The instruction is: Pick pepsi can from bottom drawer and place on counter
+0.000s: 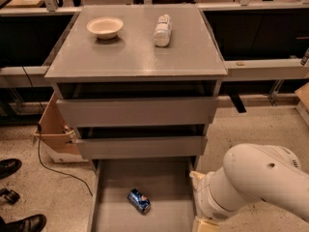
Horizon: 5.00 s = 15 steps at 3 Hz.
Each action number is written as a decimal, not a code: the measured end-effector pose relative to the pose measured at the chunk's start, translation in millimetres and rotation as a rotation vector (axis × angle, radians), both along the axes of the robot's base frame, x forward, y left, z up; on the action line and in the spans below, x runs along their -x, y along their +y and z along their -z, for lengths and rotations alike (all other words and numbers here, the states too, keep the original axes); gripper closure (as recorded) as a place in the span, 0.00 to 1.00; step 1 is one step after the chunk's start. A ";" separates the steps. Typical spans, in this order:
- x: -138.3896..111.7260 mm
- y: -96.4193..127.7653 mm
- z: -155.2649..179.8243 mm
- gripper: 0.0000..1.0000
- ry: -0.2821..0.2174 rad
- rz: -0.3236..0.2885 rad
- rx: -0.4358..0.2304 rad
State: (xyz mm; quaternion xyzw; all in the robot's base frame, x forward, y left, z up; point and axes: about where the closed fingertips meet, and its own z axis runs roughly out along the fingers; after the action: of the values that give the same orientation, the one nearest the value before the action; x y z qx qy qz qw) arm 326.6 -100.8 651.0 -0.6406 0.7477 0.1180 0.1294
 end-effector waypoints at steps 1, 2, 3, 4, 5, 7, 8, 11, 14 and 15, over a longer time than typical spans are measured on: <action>0.0 0.0 0.0 0.00 0.000 0.000 0.000; -8.7 18.8 20.4 0.00 0.010 -0.012 -0.045; -34.9 62.0 62.4 0.00 0.010 -0.045 -0.113; -63.9 98.1 105.1 0.00 0.002 -0.061 -0.157; -93.3 124.5 147.8 0.00 -0.022 -0.066 -0.179; -116.7 136.1 192.0 0.00 -0.029 -0.060 -0.204; -119.0 137.3 199.1 0.00 -0.033 -0.056 -0.218; -177.7 150.2 271.0 0.00 -0.131 -0.042 -0.240; -209.8 168.4 369.9 0.00 -0.173 -0.007 -0.289; -210.0 177.8 406.4 0.00 -0.154 0.013 -0.289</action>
Offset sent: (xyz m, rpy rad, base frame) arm 0.0316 0.0648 -0.0722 0.1643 0.0409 0.0390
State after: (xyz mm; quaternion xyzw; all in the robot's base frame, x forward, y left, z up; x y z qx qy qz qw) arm 536.6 77.0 244.5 -0.6176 0.7148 0.1742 0.2779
